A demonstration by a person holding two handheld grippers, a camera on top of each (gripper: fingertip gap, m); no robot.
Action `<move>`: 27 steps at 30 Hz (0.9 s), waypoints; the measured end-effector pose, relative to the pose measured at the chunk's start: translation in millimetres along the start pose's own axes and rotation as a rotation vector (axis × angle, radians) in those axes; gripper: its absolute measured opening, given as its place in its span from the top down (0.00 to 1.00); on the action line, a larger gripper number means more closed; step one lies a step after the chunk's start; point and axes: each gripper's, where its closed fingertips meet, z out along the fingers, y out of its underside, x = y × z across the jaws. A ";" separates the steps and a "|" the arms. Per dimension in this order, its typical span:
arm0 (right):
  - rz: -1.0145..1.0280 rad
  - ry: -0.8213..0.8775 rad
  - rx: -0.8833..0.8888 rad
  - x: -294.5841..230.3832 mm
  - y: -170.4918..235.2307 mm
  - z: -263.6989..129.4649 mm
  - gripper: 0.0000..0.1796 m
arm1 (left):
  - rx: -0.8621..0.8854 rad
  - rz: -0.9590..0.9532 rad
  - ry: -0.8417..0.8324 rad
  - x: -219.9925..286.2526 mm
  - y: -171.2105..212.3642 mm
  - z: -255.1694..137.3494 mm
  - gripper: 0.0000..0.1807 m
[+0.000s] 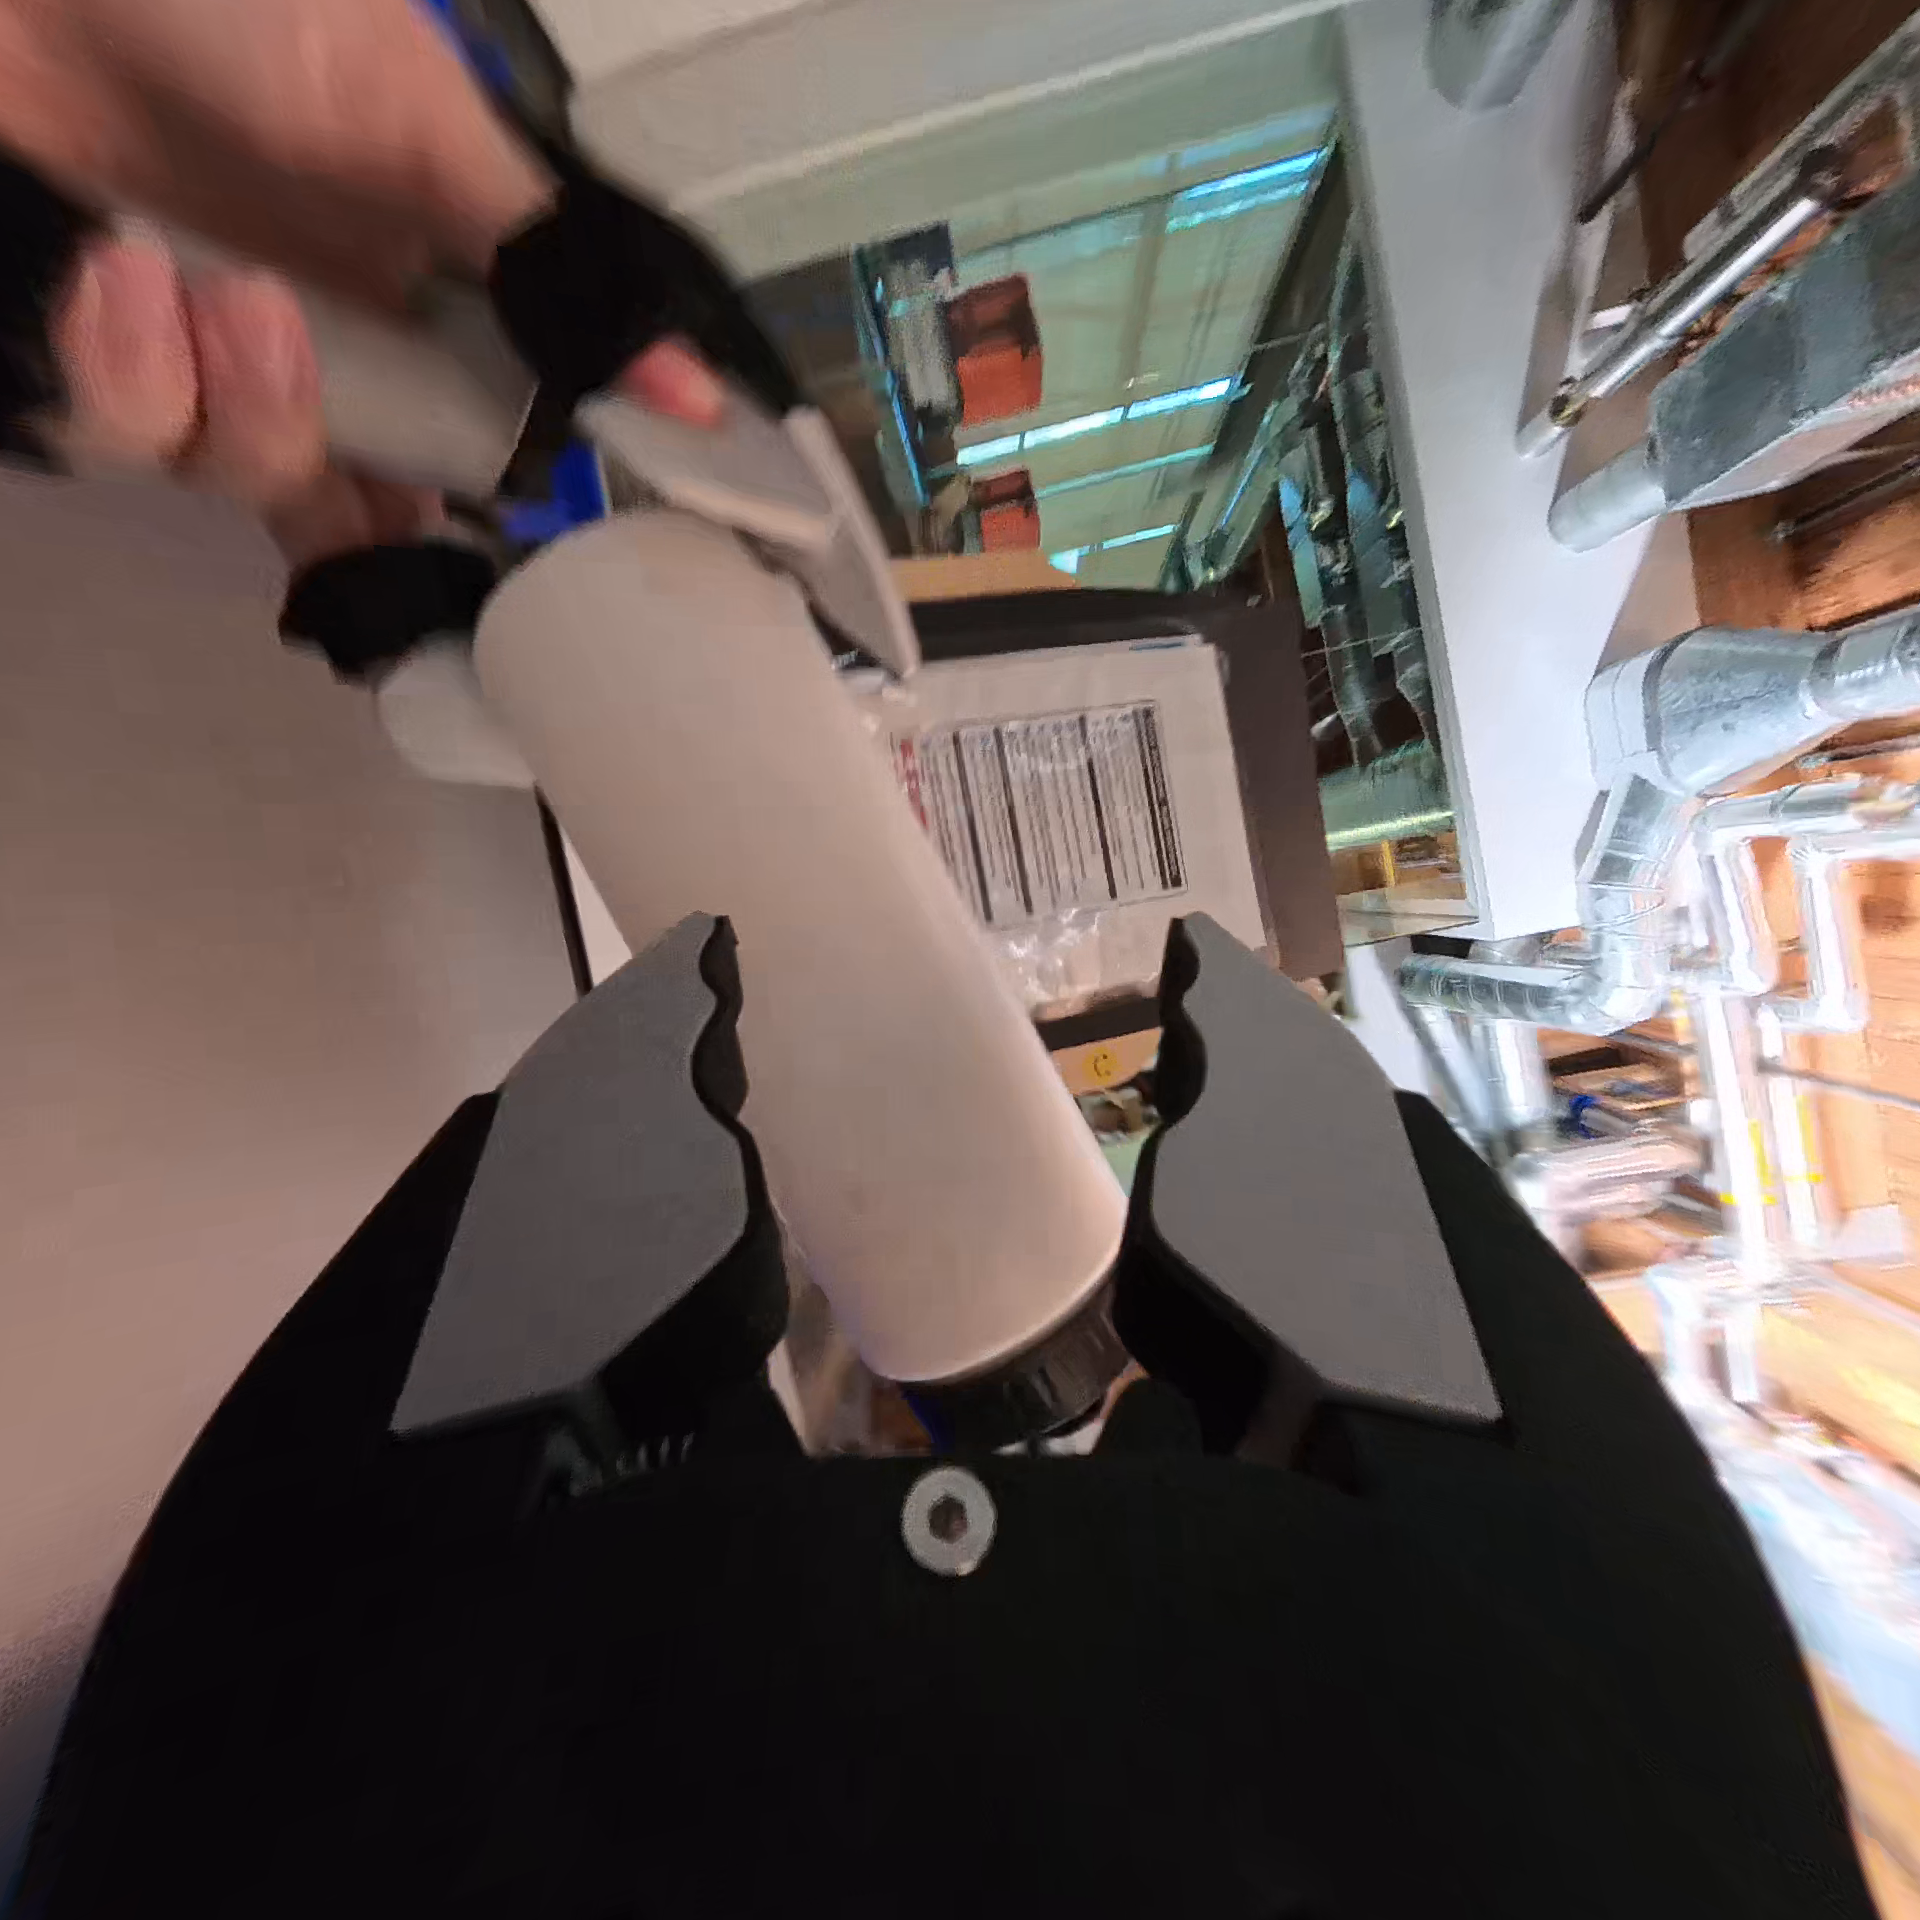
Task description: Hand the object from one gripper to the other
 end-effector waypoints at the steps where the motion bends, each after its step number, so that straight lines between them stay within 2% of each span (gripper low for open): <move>1: 0.080 -0.008 0.033 6.6 -7.4 -7.0 0.58 | 0.016 -0.025 0.016 1.9 -1.2 -0.3 0.43; 4: 0.354 -0.178 0.079 7.9 -20.8 -27.7 0.64 | 0.058 -0.077 0.054 7.7 -4.9 -2.3 0.44; 7: 0.576 -0.543 0.077 -25.4 -33.7 -55.6 0.69 | 0.093 -0.100 0.080 14.7 -9.0 -4.7 0.44; 9: 0.651 -0.771 0.028 -54.5 -37.1 -70.3 0.71 | 0.112 -0.096 0.094 21.1 -12.2 -6.6 0.43; 11: 0.660 -0.877 -0.047 -77.3 -31.1 -68.7 0.69 | 0.127 -0.090 0.112 28.7 -15.3 -9.3 0.44; 14: 0.705 -0.819 -0.128 -87.1 -13.8 -38.4 0.62 | 0.155 -0.072 0.145 43.0 -21.6 -15.3 0.43; 15: 0.765 -0.802 -0.120 -86.2 -12.1 -27.9 0.61 | 0.165 -0.060 0.154 48.0 -23.6 -17.5 0.43; 18: 1.025 -0.697 -0.009 -66.6 -13.1 3.9 0.50 | 0.189 -0.022 0.174 60.4 -28.8 -22.9 0.43; 21: 1.333 -0.522 0.209 -26.5 -11.2 25.1 0.40 | 0.191 0.003 0.176 63.5 -29.3 -23.2 0.43; 24: 1.687 -0.402 0.505 12.0 -2.6 24.1 0.41 | 0.164 0.024 0.155 56.7 -20.3 -13.6 0.43; 27: 1.912 -0.369 0.613 16.3 13.3 26.7 0.43 | 0.118 0.043 0.128 43.7 -2.0 4.7 0.43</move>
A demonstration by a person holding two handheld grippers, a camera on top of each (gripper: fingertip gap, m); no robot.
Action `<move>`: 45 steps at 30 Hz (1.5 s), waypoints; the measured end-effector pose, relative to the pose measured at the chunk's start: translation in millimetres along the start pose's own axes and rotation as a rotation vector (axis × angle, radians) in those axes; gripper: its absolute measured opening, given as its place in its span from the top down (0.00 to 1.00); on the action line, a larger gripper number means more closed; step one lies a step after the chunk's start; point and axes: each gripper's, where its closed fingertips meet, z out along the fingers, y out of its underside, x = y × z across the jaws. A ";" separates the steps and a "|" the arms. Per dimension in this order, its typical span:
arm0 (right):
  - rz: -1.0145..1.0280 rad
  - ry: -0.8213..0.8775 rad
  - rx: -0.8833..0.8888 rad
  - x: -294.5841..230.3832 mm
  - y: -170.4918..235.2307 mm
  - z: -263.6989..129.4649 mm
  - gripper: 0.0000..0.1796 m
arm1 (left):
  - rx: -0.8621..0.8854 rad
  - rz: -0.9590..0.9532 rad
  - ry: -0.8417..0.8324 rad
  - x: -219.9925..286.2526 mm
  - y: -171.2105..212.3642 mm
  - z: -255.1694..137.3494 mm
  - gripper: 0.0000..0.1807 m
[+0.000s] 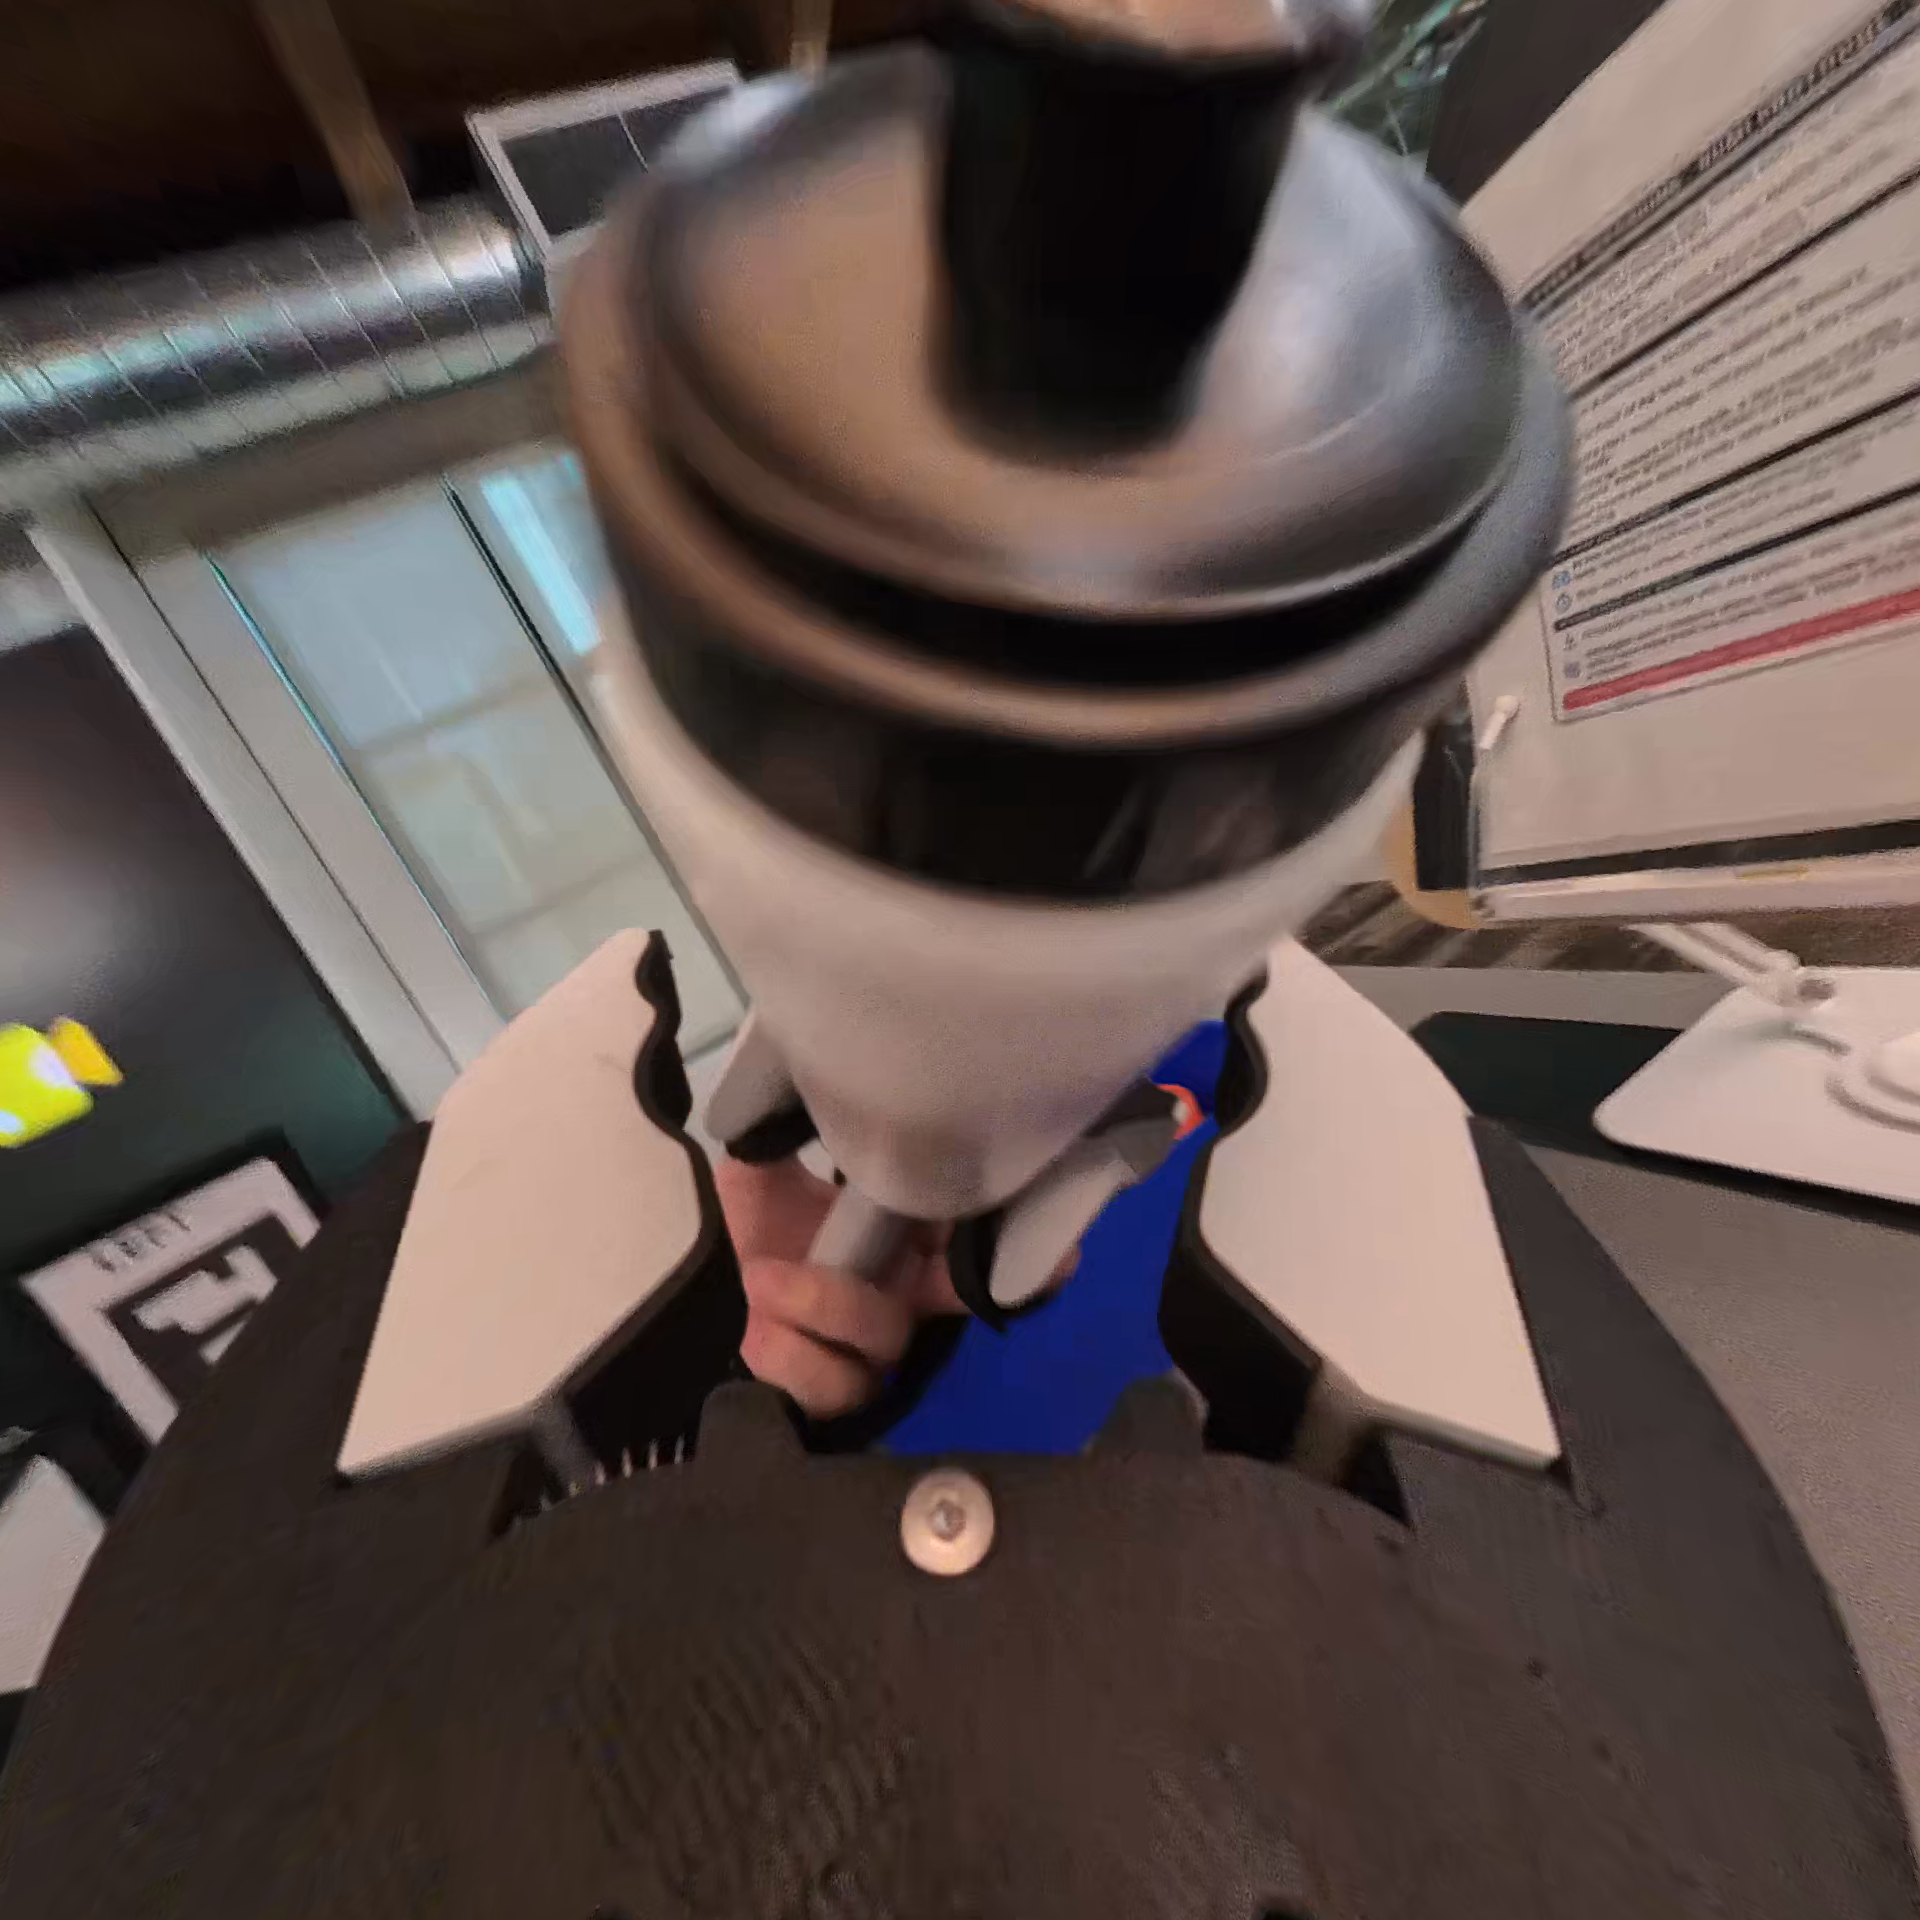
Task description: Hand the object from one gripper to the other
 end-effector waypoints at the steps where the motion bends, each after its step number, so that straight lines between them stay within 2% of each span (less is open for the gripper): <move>1: 0.052 -0.021 0.010 2.2 1.3 -0.5 0.44 | -0.029 0.008 -0.009 -5.5 9.5 5.6 0.43; 3: 0.142 -0.051 0.082 8.9 -5.5 -5.3 0.45 | -0.071 0.011 -0.020 -14.4 24.8 13.7 0.43; 6: 0.218 -0.076 0.050 20.0 -9.0 -9.6 0.46 | -0.147 0.030 -0.058 -23.0 40.5 18.9 0.43; 9: 0.175 -0.049 0.026 24.0 -17.0 -12.9 0.46 | -0.190 0.256 -0.147 -28.2 36.3 16.1 0.46; 11: 0.020 0.009 -0.010 26.3 -24.0 -16.4 0.46 | -0.184 0.480 -0.254 -29.4 21.1 8.7 0.45; 14: -0.344 0.174 -0.065 33.9 -37.9 -24.7 0.46 | -0.172 0.791 -0.348 -11.9 1.7 -1.0 0.45; 17: -0.770 0.377 -0.126 38.8 -52.4 -33.8 0.46 | -0.151 0.989 -0.344 20.1 -1.6 -2.3 0.44; 20: -1.080 0.495 -0.160 32.2 -55.3 -34.7 0.46 | -0.148 1.177 -0.310 51.0 12.3 3.8 0.43; 23: -1.242 0.513 -0.213 24.0 -38.0 -24.9 0.46 | -0.151 1.434 -0.317 70.8 36.2 13.6 0.43; 27: -1.309 0.398 -0.305 9.7 0.1 -7.7 0.46 | -0.122 1.736 -0.326 88.0 66.3 22.4 0.42; 30: -1.357 0.306 -0.356 -2.2 21.7 -0.7 0.45 | -0.193 1.772 -0.296 90.1 82.7 24.8 0.42; 35: -1.385 0.245 -0.399 -17.7 39.8 5.0 0.45 | -0.313 1.846 -0.312 76.2 92.0 23.7 0.42; 39: -1.387 0.224 -0.467 -18.0 52.0 6.9 0.45 | -0.310 1.901 -0.311 70.9 94.7 25.0 0.50; 42: -1.401 0.197 -0.468 -15.8 52.6 5.4 0.44 | -0.316 1.843 -0.369 68.1 86.2 26.3 0.50; 45: -1.521 0.070 -0.523 -18.4 64.6 -1.9 0.44 | -0.246 1.731 -0.431 77.2 60.4 18.5 0.50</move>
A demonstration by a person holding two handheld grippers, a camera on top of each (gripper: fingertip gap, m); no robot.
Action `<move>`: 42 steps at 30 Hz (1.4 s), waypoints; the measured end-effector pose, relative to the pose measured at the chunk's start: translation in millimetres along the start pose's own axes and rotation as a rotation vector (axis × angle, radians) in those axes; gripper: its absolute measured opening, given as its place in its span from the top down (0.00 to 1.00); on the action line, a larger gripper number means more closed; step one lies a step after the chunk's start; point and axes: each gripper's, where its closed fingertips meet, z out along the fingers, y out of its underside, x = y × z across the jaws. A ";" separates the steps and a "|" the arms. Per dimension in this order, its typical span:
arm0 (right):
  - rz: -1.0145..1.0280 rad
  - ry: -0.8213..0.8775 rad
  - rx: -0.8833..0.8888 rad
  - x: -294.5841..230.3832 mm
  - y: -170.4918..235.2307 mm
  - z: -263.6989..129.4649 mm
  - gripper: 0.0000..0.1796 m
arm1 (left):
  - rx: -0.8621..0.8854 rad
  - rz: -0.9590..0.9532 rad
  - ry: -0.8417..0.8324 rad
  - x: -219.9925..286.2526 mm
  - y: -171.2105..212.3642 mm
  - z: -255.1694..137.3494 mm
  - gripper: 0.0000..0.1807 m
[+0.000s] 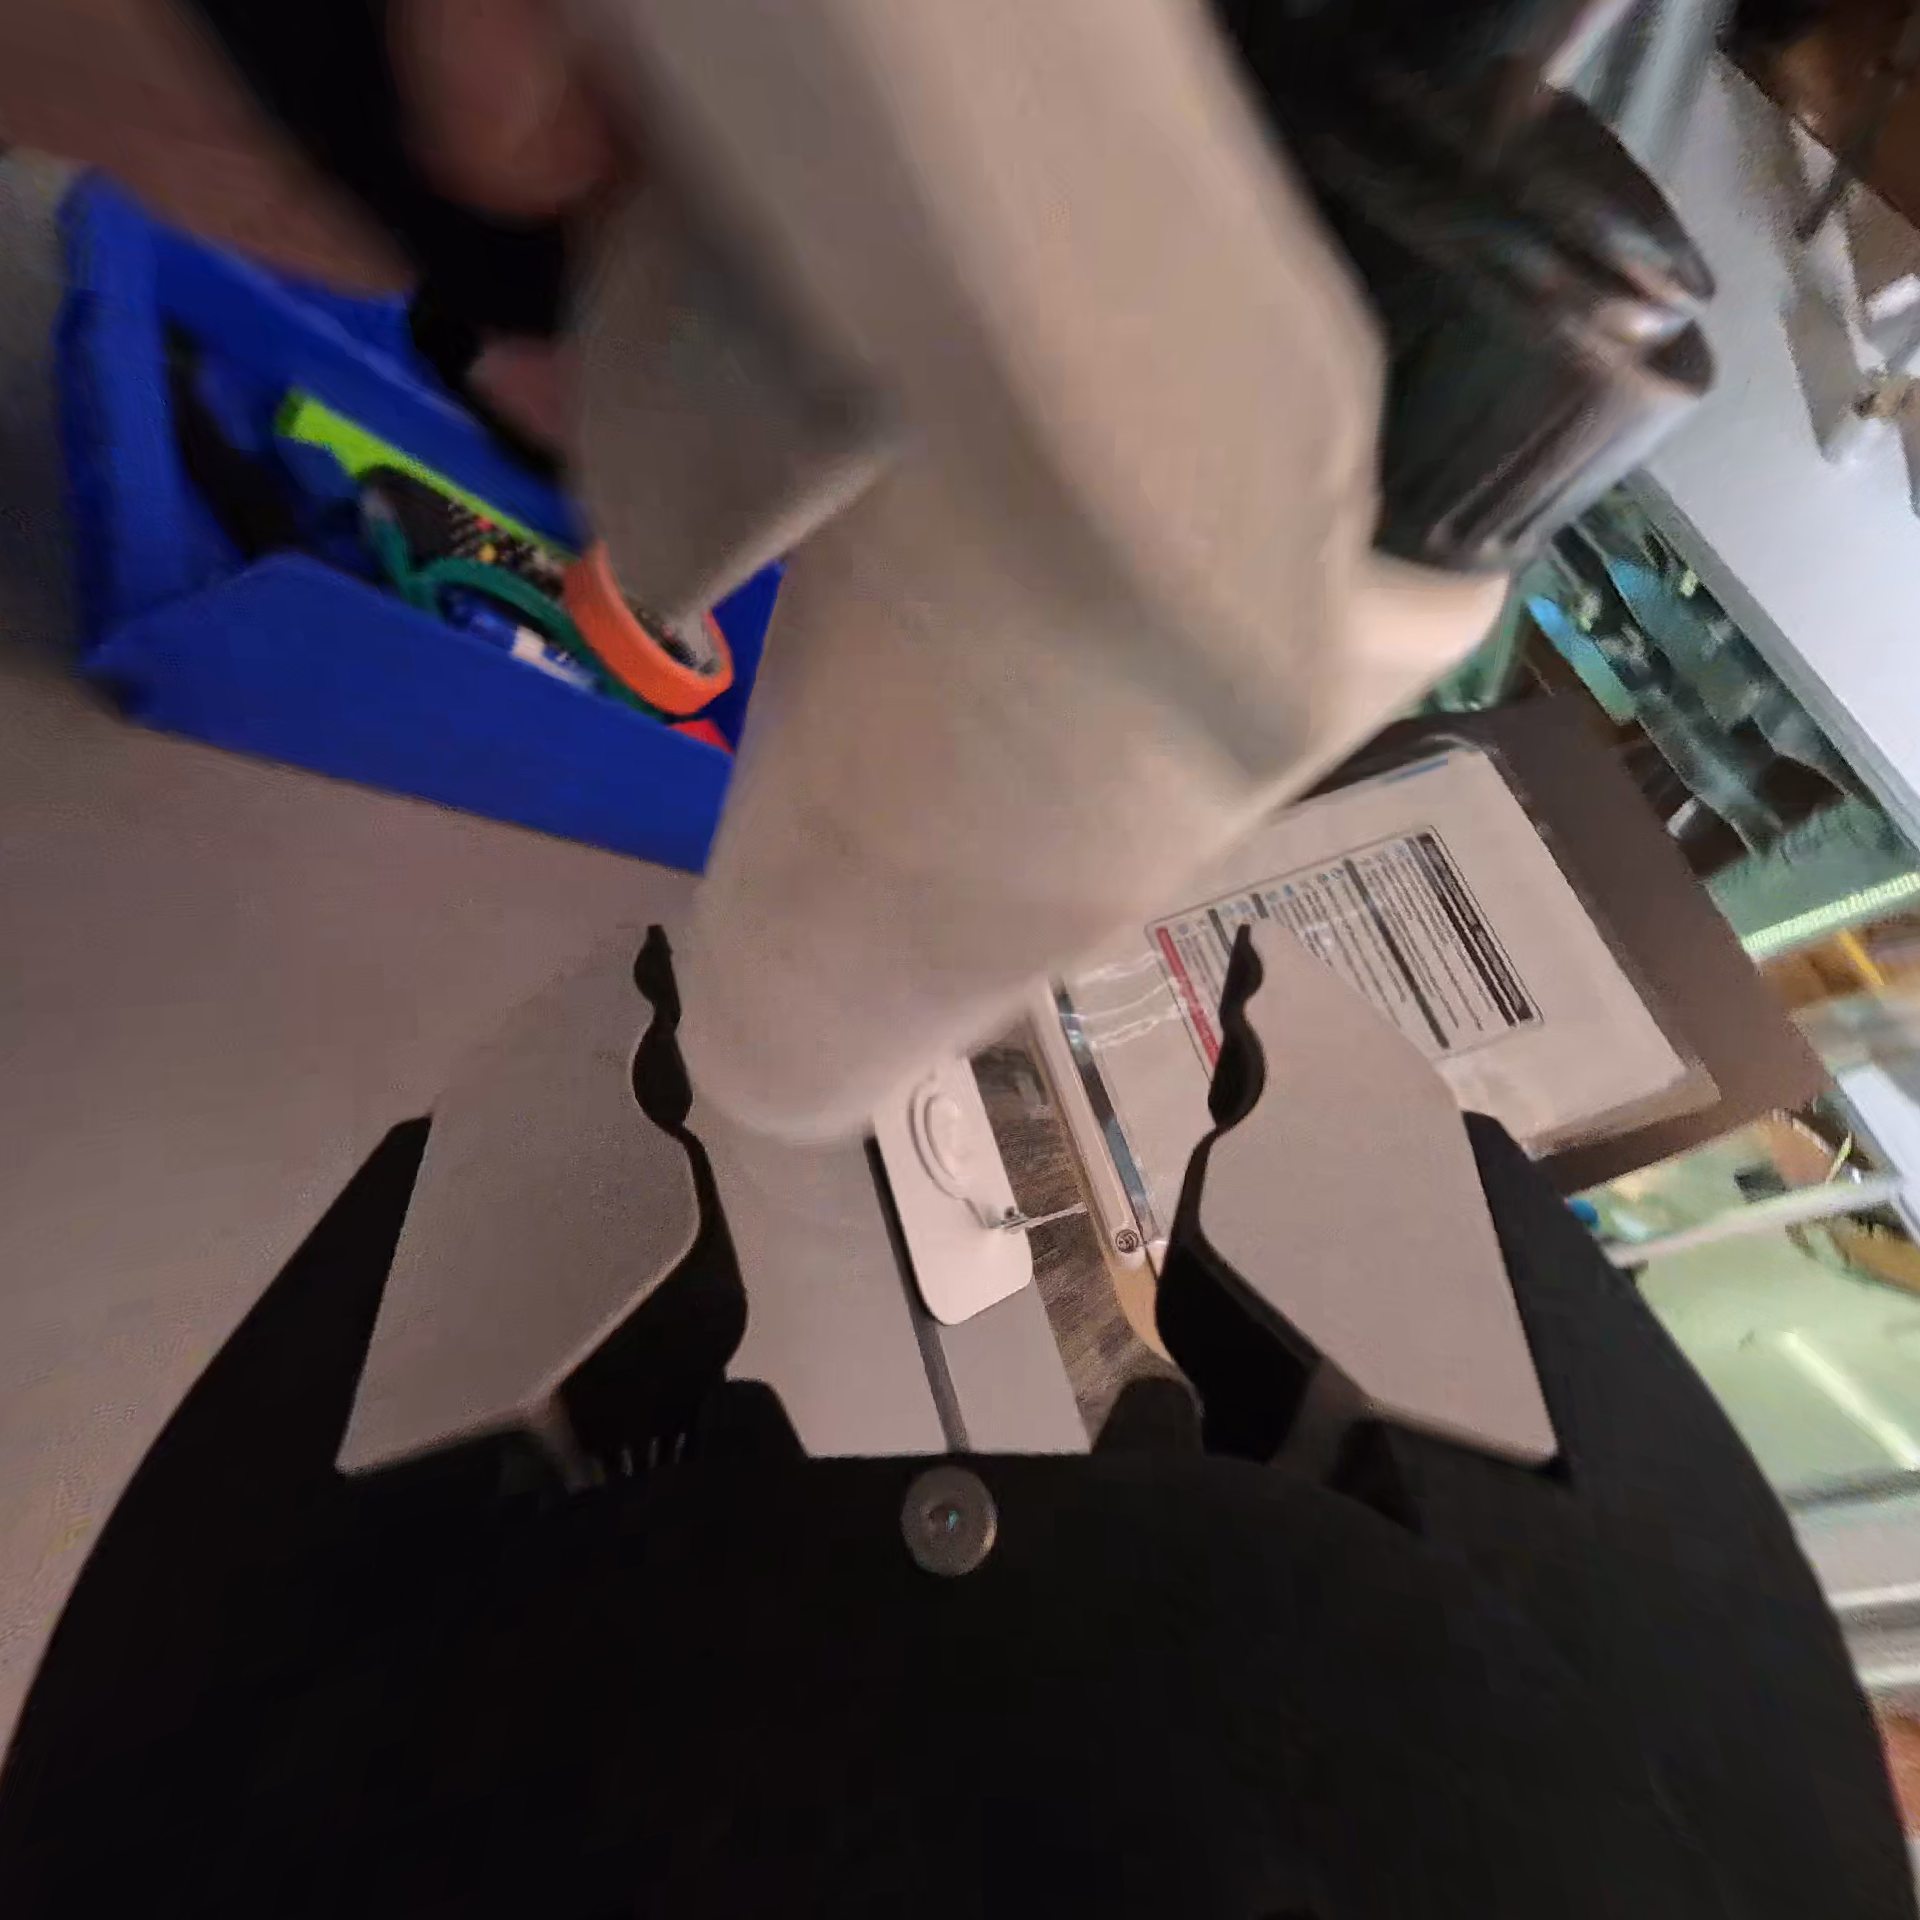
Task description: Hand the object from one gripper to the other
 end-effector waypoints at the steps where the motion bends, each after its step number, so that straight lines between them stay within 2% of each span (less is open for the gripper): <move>1: -0.025 -0.035 0.002 -3.9 1.3 -2.4 0.44 | 0.007 -0.059 -0.012 -11.3 -1.6 -5.3 0.51; 3: -0.041 -0.076 0.032 -5.9 0.3 -8.9 0.44 | 0.039 -0.197 -0.023 -35.4 -7.2 -19.3 0.51; 7: -0.093 -0.031 0.119 4.1 -3.9 -19.4 0.49 | 0.131 -0.471 -0.038 -86.5 -16.7 -57.1 0.51; 10: -0.214 -0.018 0.070 -4.8 9.2 -12.5 0.50 | 0.164 -0.622 -0.039 -114.4 -14.7 -83.7 0.51; 13: -0.304 -0.051 -0.005 -22.0 24.3 -0.1 0.50 | 0.174 -0.674 -0.078 -135.0 -11.8 -106.6 0.51; 17: -0.275 -0.101 -0.026 -37.8 27.1 9.4 0.51 | 0.183 -0.660 -0.089 -142.0 -17.2 -124.9 0.51; 19: -0.183 -0.126 -0.001 -42.3 20.4 11.8 0.51 | 0.172 -0.651 -0.062 -135.6 -19.8 -122.7 0.51; 21: 0.074 -0.210 0.074 -50.2 1.4 13.6 0.51 | 0.146 -0.647 -0.012 -121.8 -20.5 -110.7 0.51; 24: 0.542 -0.441 0.230 -60.5 -38.8 8.1 0.50 | 0.090 -0.632 0.081 -89.7 -17.5 -78.6 0.51; 26: 0.753 -0.537 0.279 -58.7 -52.6 5.1 0.47 | 0.054 -0.627 0.146 -66.4 -13.8 -56.8 0.51; 28: 0.888 -0.560 0.304 -52.0 -57.3 4.7 0.48 | 0.036 -0.633 0.198 -47.7 -10.4 -40.3 0.51; 31: 1.013 -0.540 0.336 -40.9 -59.3 5.3 0.50 | 0.054 -0.651 0.250 -31.8 -8.1 -25.6 0.51; 33: 1.046 -0.513 0.357 -34.2 -60.0 3.7 0.59 | 0.076 -0.682 0.290 -24.2 -8.5 -19.8 0.51; 37: 0.992 -0.471 0.311 -24.7 -54.9 0.7 0.59 | 0.144 -0.688 0.270 -28.7 -15.1 -20.6 0.51; 40: 0.941 -0.357 0.245 10.6 -34.8 -11.9 0.59 | 0.112 -0.642 0.183 -43.7 -15.1 -28.7 0.38; 42: 0.944 -0.252 0.171 49.6 -5.3 -31.9 0.59 | 0.067 -0.585 0.141 -52.1 -13.3 -38.0 0.38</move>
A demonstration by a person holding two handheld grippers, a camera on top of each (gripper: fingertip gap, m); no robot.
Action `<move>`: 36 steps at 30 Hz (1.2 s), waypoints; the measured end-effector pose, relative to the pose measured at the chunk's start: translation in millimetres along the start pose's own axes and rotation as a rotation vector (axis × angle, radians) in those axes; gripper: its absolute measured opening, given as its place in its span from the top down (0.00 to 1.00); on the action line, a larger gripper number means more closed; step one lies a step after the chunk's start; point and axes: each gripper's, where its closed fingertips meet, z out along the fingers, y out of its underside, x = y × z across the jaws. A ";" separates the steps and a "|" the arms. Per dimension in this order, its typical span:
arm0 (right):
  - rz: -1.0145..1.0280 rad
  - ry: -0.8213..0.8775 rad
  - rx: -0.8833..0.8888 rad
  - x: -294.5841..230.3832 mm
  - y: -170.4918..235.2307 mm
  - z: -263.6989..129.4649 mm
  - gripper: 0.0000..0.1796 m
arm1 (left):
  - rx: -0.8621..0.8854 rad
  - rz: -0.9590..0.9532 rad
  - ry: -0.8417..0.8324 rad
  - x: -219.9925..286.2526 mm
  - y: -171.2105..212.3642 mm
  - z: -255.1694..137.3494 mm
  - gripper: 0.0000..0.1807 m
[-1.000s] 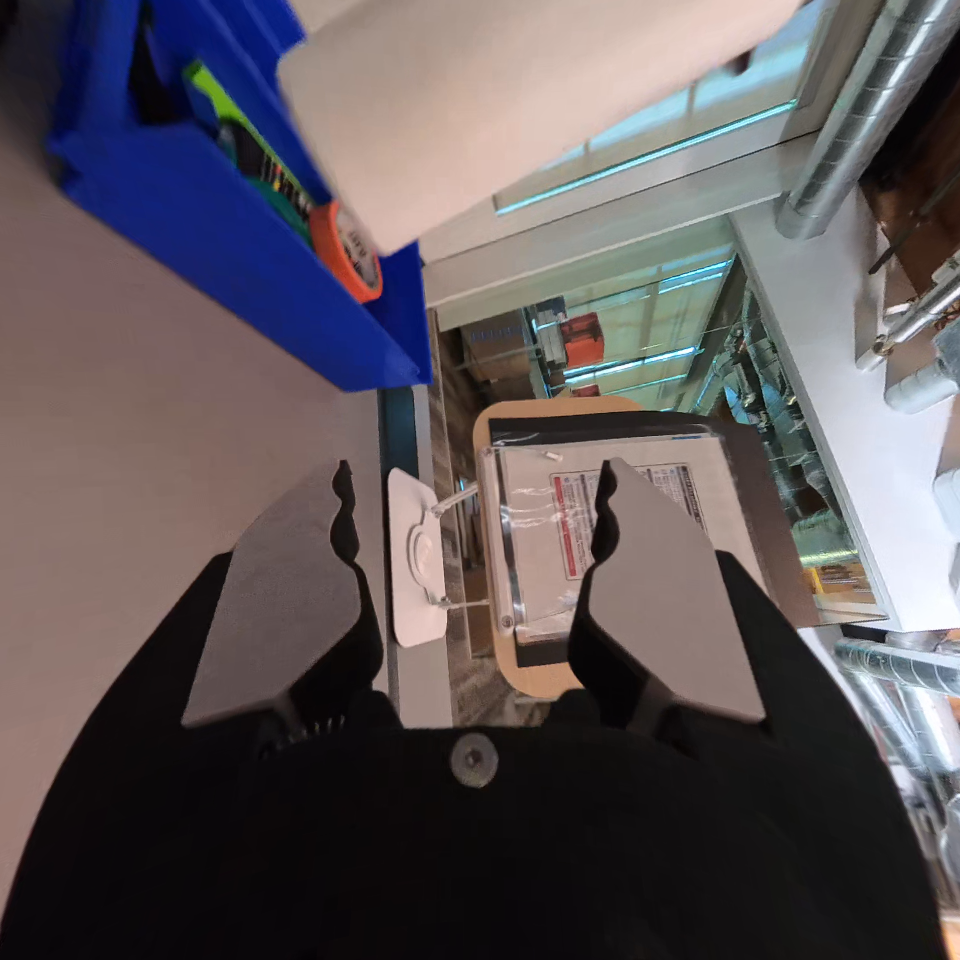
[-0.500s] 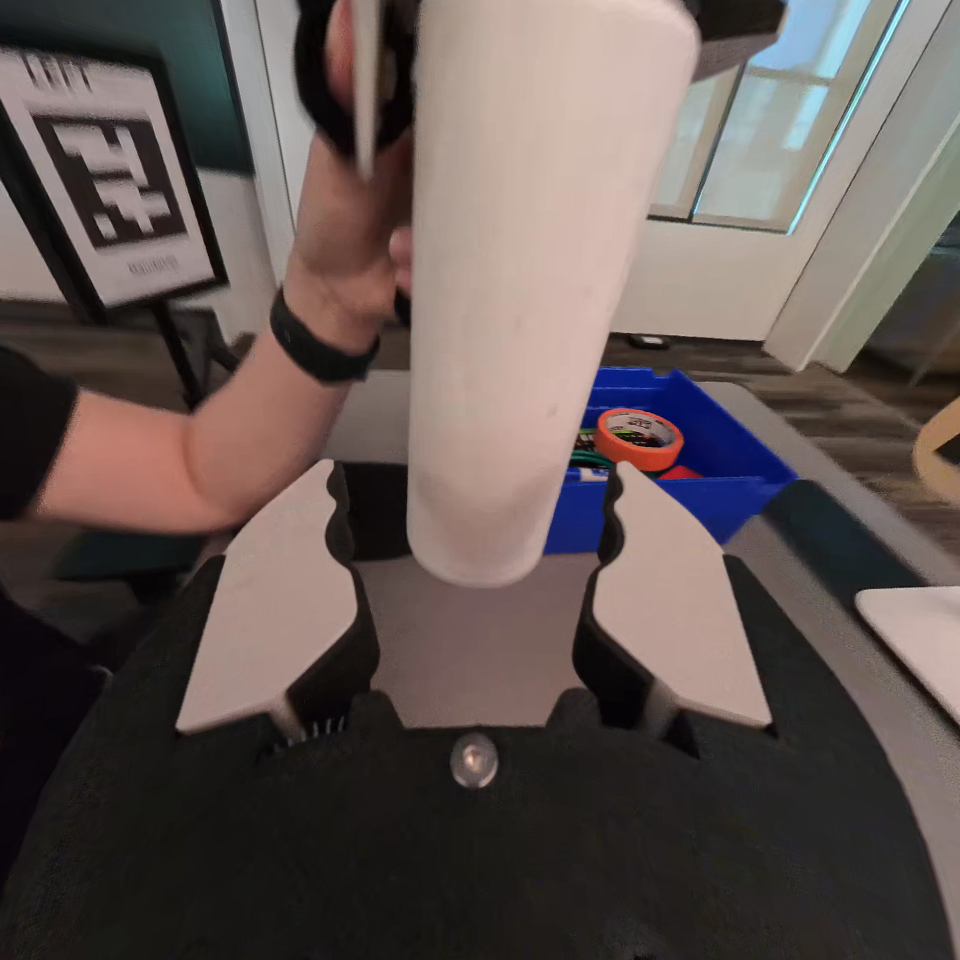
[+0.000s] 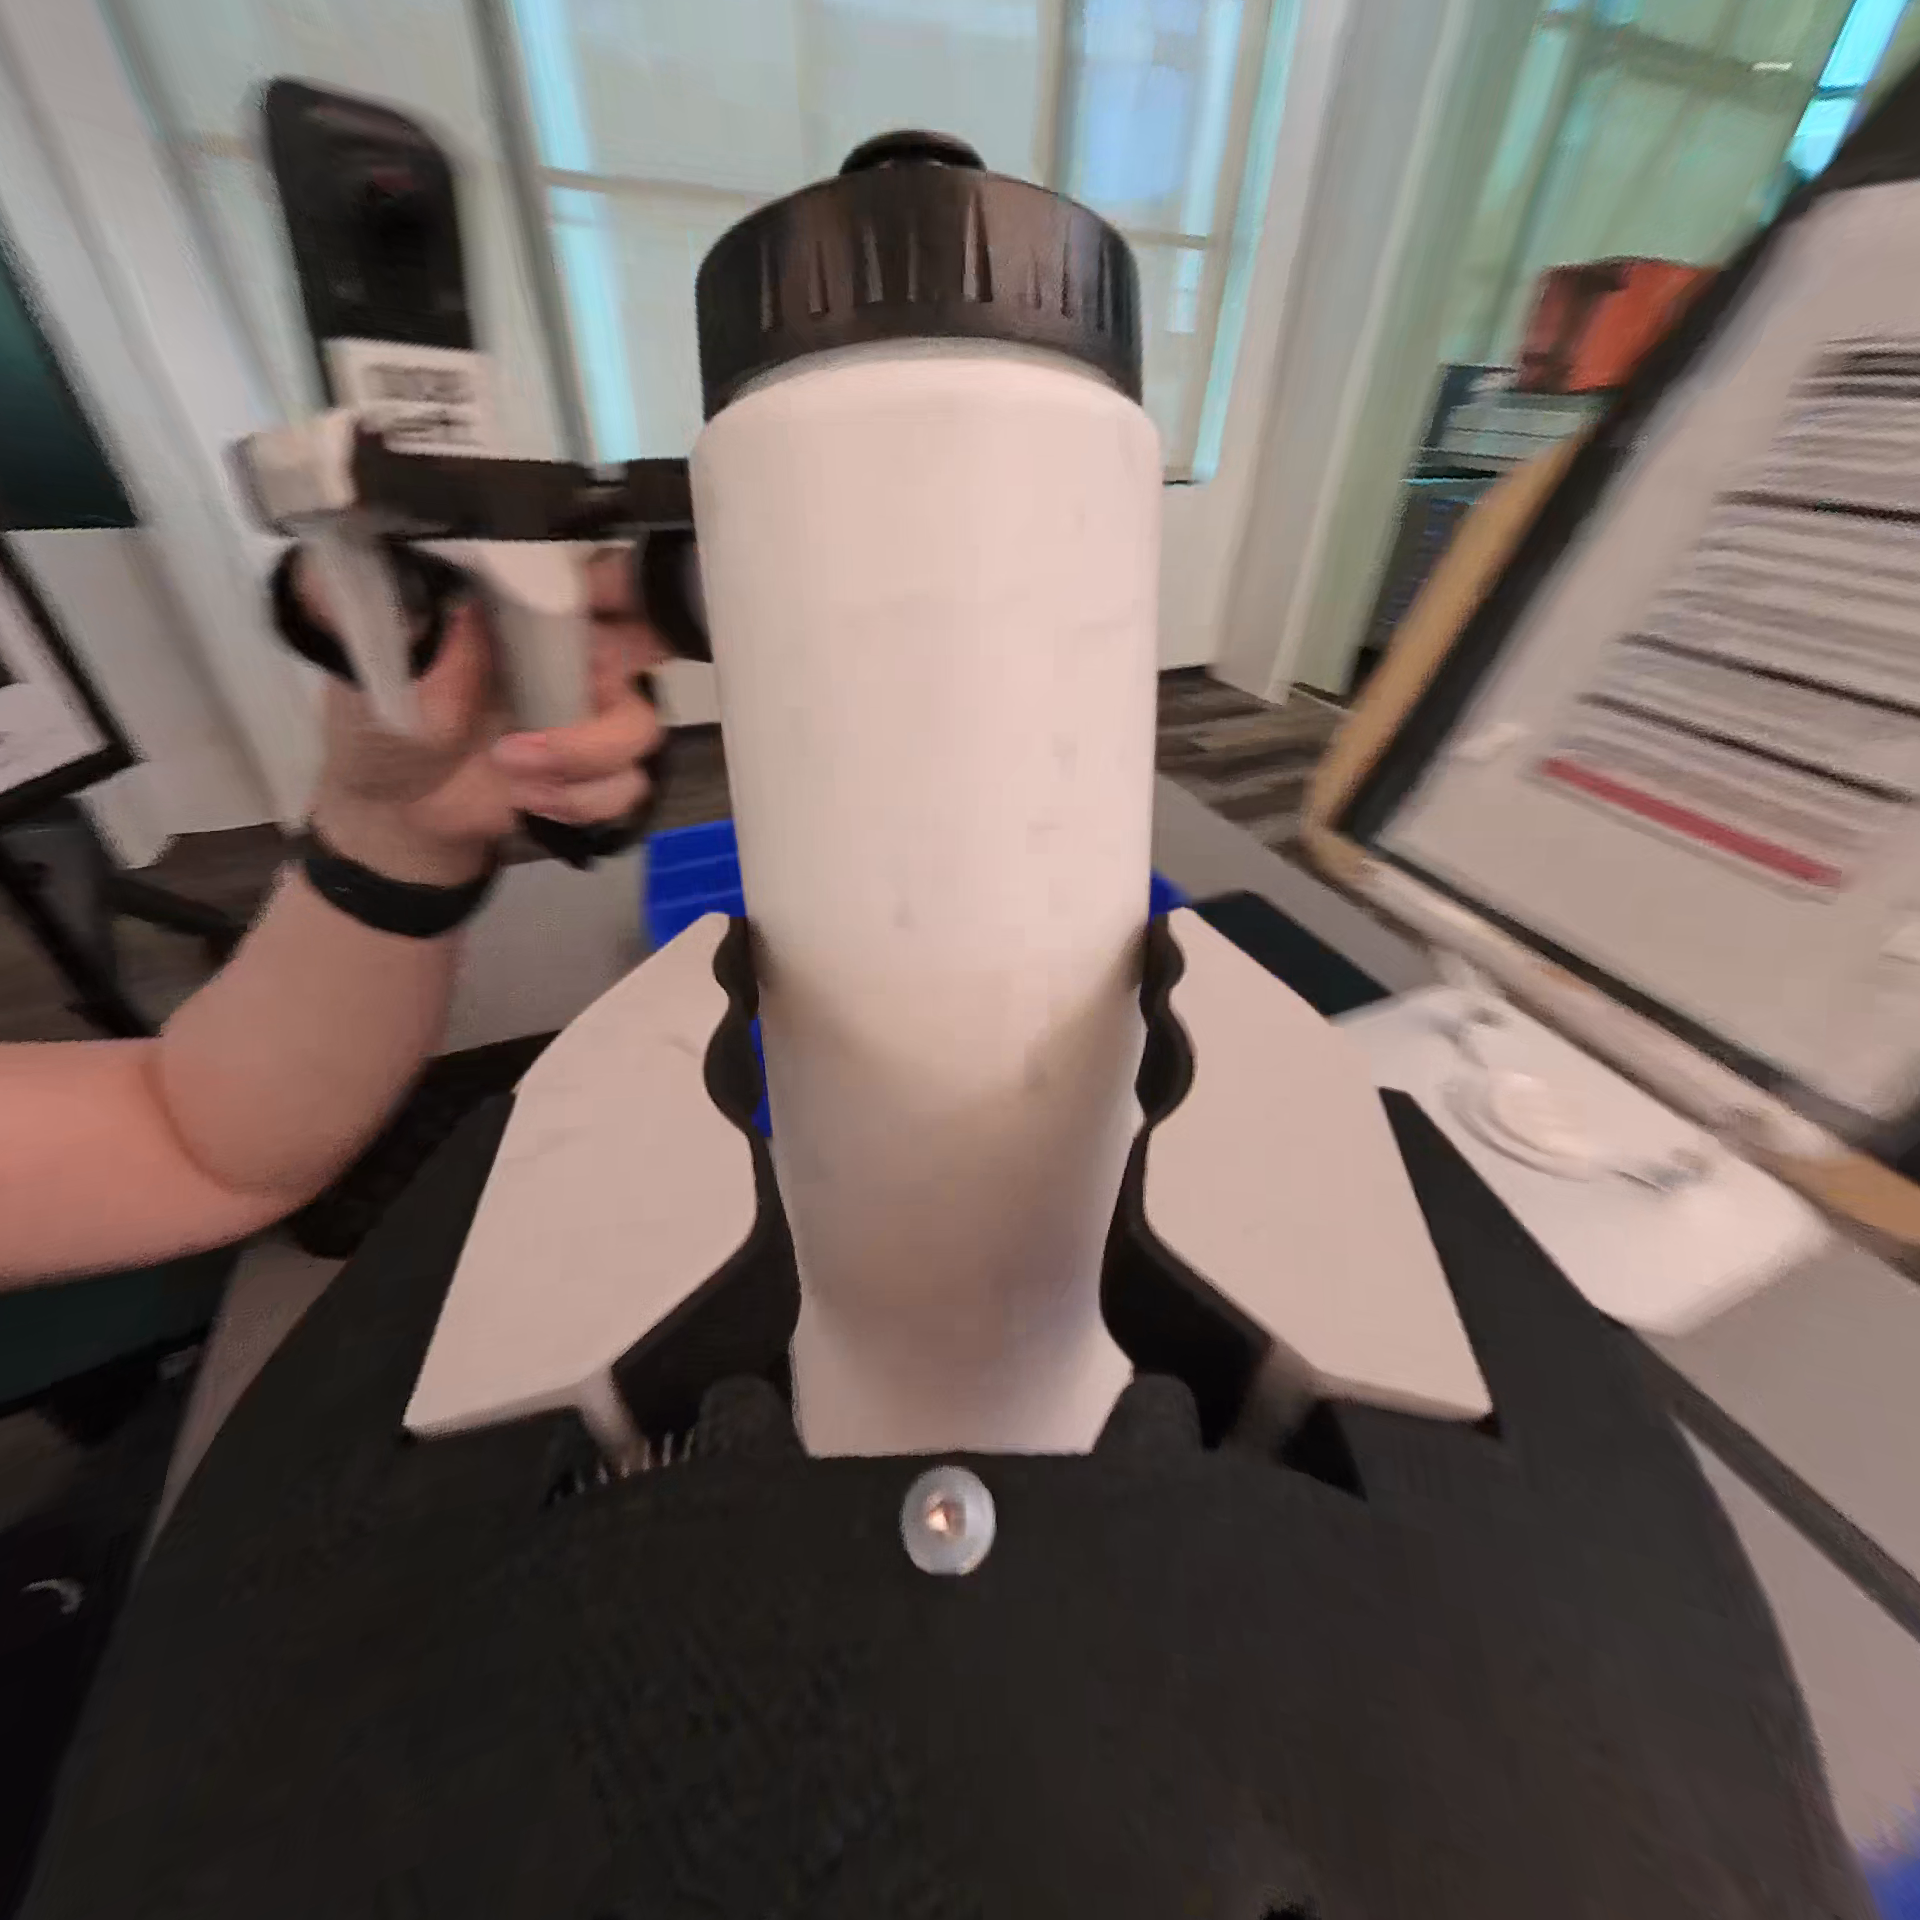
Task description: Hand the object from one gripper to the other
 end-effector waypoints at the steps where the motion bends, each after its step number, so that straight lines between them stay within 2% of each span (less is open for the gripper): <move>1: -0.003 0.091 -0.032 26.0 -3.2 -21.3 0.59 | -0.019 0.017 -0.021 -3.1 -1.4 -5.5 0.38; 3: 0.011 0.373 -0.179 92.3 12.4 -74.4 0.59 | -0.043 0.027 -0.044 -7.3 -4.7 -16.2 0.40; 5: 0.114 0.644 -0.379 153.1 54.1 -134.0 0.59 | -0.037 0.025 -0.047 -9.6 -10.7 -25.4 0.41; 7: 0.292 0.811 -0.546 191.9 105.1 -182.4 0.59 | -0.021 0.013 -0.049 -12.5 -16.8 -33.9 0.43; 10: 0.537 0.875 -0.753 213.3 179.4 -218.7 0.60 | -0.023 -0.004 -0.070 -20.5 -22.0 -47.9 0.43; 12: 0.581 0.929 -0.952 215.9 219.3 -237.3 0.60 | -0.027 -0.008 -0.095 -27.1 -25.0 -59.3 0.42; 16: 0.611 0.960 -1.180 210.9 257.8 -249.3 0.59 | -0.060 -0.011 -0.210 -50.6 -26.4 -86.8 0.43; 20: 0.596 1.019 -1.232 212.5 257.9 -256.7 0.59 | -0.230 0.015 -0.439 -91.2 -3.7 -121.3 0.44; 23: 0.561 1.002 -1.258 208.2 250.2 -256.2 0.58 | -0.459 0.050 -0.671 -131.1 29.0 -157.3 0.47; 25: 0.502 0.986 -1.209 207.6 231.8 -247.7 0.56 | -0.594 0.083 -0.816 -158.6 47.3 -181.4 0.51; 26: 0.473 0.978 -1.158 207.3 219.3 -240.7 0.56 | -0.646 0.097 -0.845 -169.6 56.6 -187.4 0.56; 30: 0.353 0.905 -0.950 197.6 169.5 -205.5 0.60 | -0.757 0.157 -0.802 -207.6 101.5 -178.6 0.61; 36: 0.217 0.858 -0.837 188.4 135.5 -182.1 0.65 | -0.936 0.122 -0.829 -258.5 184.9 -166.9 0.66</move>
